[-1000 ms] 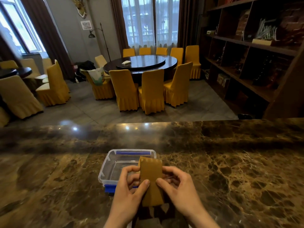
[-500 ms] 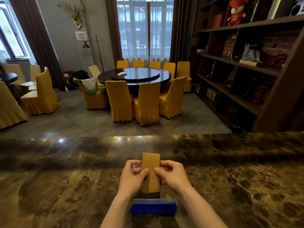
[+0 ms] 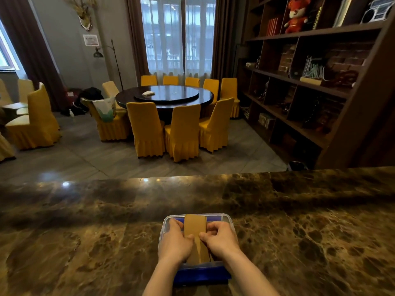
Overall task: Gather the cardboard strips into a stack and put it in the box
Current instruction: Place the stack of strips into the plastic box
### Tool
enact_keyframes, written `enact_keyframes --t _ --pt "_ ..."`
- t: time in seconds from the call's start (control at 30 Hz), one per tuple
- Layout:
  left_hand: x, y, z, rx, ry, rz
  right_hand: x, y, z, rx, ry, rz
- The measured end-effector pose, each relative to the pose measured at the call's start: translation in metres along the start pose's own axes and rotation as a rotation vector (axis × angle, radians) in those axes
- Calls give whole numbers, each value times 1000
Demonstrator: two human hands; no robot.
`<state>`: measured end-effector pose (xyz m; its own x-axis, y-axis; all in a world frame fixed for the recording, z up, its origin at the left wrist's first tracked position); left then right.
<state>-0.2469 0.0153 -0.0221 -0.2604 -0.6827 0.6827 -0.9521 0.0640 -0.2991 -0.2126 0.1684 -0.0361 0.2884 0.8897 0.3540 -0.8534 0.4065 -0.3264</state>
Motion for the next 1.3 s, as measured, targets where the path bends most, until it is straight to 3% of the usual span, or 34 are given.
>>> enact_keyframes --t 0.4,1.03,1.3 --pt "-13 -1 -8 68 266 51 -4 5 -2 66 -261 -119" --pt "-18 3 -2 99 390 -72 -5 4 2 119 -390 -278" --pt "-17 1 -5 46 369 -28 -6 -2 7 181 -434 -282"
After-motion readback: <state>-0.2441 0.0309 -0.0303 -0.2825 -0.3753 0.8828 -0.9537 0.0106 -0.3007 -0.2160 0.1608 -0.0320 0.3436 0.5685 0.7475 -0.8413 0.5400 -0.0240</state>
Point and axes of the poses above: each hand's wrist, its own y-axis towards the middle knuckle, its own x-axis out of the back of the hand, z = x × y, the point moved 6 cm from there along y, towards the middle knuckle, and after that the axes turned 6 degrees about y, right-handed, at the moved point
